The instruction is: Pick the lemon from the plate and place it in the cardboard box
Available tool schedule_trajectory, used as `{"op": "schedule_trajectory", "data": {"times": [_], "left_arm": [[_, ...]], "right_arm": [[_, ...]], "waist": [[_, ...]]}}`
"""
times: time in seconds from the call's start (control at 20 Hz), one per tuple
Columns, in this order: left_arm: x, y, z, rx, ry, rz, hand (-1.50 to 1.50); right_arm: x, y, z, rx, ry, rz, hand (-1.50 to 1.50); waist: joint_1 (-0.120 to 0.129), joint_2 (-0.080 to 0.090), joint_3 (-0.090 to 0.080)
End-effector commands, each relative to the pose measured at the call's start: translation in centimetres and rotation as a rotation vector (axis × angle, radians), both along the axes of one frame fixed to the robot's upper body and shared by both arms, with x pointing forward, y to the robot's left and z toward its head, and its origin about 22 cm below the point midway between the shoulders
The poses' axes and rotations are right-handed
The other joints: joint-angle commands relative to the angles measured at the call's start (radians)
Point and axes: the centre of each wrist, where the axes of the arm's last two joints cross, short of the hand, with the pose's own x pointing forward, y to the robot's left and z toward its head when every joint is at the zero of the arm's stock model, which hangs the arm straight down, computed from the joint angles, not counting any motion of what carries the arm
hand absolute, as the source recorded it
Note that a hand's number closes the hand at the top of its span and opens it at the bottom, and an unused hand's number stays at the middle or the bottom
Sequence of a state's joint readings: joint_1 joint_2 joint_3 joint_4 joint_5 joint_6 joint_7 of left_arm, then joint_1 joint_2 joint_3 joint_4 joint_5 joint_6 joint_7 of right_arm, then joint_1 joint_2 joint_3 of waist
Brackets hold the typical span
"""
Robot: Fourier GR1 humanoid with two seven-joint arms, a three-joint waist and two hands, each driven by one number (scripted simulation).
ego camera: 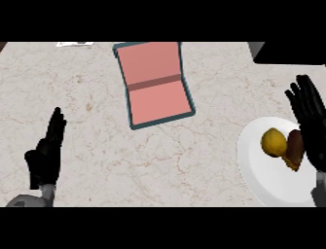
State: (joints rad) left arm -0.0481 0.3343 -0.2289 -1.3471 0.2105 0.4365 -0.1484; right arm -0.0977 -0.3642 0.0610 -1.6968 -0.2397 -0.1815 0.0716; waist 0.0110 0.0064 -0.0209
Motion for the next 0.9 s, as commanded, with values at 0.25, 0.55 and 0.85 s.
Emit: {"op": "schedule_trajectory", "data": {"times": [0.25, 0.55, 0.85], "left_arm": [[1.2, 3.7, 3.5, 0.181, 0.030, -0.090, 0.00], [0.7, 2.4, 2.3, 0.131, 0.074, -0.133, 0.00], [-0.6, 2.1, 3.7, 0.149, 0.091, -0.134, 0.00]], "right_arm": [[4.6, -6.1, 4.1, 0.116, -0.236, -0.451, -1.50], [3.1, -5.1, -4.2, 0.008, 0.024, -0.900, -1.50], [1.3, -8.3, -3.5, -0.275, 0.132, -0.701, -1.50]], "waist": [[0.009, -0.002, 0.025], [0.001, -0.002, 0.022], [-0.011, -0.009, 0.020]]}}
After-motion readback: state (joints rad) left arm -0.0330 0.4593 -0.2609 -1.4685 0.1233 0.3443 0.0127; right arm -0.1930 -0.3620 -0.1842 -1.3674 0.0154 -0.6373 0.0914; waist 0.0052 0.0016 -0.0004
